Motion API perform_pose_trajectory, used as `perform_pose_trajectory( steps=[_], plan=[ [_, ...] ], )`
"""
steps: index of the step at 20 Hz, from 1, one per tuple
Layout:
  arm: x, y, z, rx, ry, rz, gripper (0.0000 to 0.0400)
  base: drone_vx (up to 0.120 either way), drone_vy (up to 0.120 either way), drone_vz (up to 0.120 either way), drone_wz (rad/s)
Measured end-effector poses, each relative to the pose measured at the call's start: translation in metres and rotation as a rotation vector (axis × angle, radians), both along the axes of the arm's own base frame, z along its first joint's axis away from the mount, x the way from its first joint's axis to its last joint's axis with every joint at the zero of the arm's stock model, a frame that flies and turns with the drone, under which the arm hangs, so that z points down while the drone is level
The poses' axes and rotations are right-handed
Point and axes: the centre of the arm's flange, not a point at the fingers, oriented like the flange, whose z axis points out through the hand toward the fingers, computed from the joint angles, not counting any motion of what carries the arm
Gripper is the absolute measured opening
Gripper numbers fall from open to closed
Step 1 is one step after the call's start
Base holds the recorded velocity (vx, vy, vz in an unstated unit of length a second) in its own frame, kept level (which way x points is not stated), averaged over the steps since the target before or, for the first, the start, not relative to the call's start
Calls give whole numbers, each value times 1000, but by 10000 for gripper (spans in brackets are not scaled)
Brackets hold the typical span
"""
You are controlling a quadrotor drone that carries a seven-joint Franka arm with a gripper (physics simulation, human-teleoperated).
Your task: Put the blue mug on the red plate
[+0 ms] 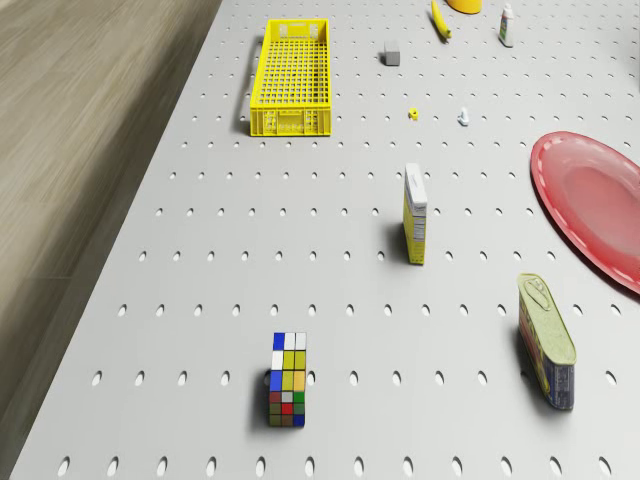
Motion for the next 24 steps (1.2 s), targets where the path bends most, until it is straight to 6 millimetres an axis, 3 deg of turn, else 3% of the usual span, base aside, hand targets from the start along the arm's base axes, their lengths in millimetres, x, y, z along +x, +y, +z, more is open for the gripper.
perform_pose_trajectory(
  steps=[4,8,12,15,19,24],
  plan=[
    [1,32,-28,-431,-1,-14,400,0,0,-90,0],
    [3,52,-88,-1070,-1,-36,400,0,0,-120,0],
    [5,31,-148,-1724,0,-60,400,0,0,-120,0],
    [5,5,-172,-2081,2,-72,400,0,0,-120,0],
    [6,-20,-184,-2365,3,-77,400,0,0,-120,0],
    [6,-36,-187,-2531,4,-78,400,0,64,-120,0]
  ],
)
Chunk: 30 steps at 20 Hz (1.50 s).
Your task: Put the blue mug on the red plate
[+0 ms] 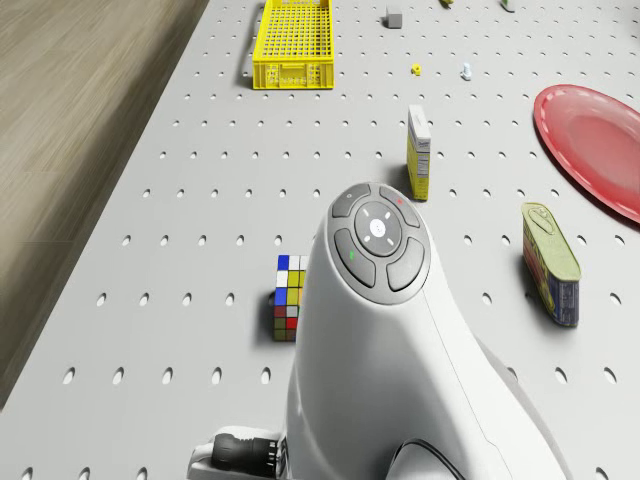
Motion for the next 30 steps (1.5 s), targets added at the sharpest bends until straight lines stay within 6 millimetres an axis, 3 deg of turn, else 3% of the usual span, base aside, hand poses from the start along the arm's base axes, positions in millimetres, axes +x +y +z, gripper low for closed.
perform_pose_trajectory(
  steps=[5,10,20,30],
  plan=[
    [0,-7,-1,-67,2,-2,400,0,40,-120,0],
    [0,-9,-1,-95,3,-2,400,104,0,-120,0],
    [0,-11,-1,-110,4,-2,400,0,20,-120,0],
    [0,-11,-1,-113,4,-2,400,20,-32,-120,0]
  ],
)
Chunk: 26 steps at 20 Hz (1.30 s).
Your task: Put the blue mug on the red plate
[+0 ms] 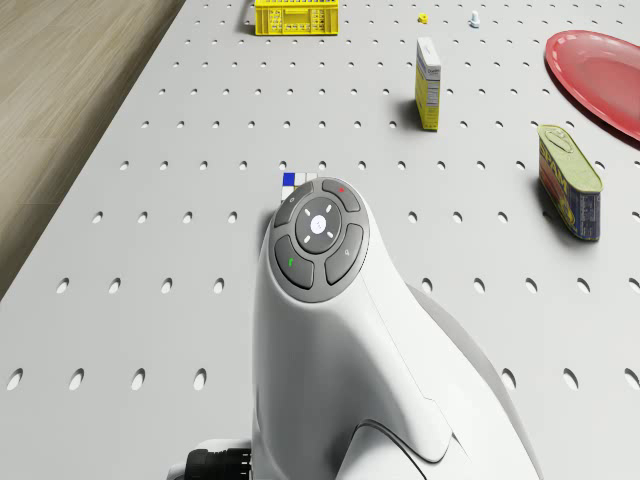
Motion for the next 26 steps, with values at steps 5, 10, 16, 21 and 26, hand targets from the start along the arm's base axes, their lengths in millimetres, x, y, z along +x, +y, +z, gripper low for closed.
perform_pose_trajectory(
  steps=[5,10,16,21,26],
  plan=[
    [0,0,0,0,0,0,400,0,32,-80,0],
    [0,0,3,0,0,0,400,0,0,-16,0],
    [7,0,8,0,0,0,400,0,0,0,0],
    [12,6,9,0,0,0,400,0,0,0,0],
    [13,10,11,0,0,0,400,0,0,0,0]
  ],
)
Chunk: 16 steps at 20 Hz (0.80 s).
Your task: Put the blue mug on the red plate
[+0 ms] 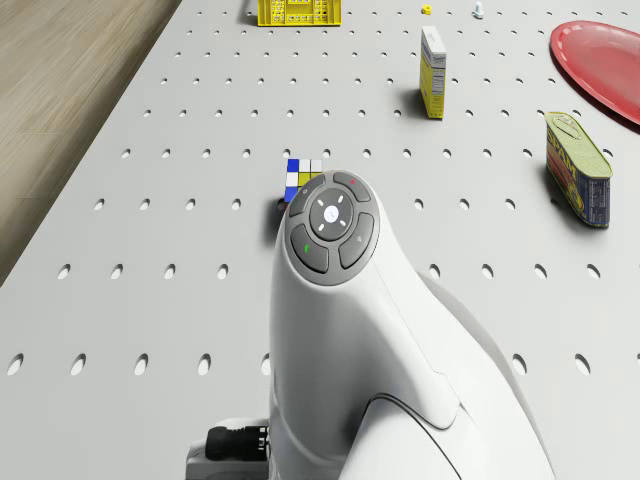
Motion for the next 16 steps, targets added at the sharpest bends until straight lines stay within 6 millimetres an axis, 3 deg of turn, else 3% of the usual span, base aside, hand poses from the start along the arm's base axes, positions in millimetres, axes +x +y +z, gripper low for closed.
perform_pose_trajectory(
  steps=[10,13,16],
  plan=[
    [1,2,5,0,0,0,400,0,0,0,0],
    [1,2,6,0,0,0,254,0,0,0,0],
    [1,2,7,0,0,0,173,0,0,0,0]
  ],
)
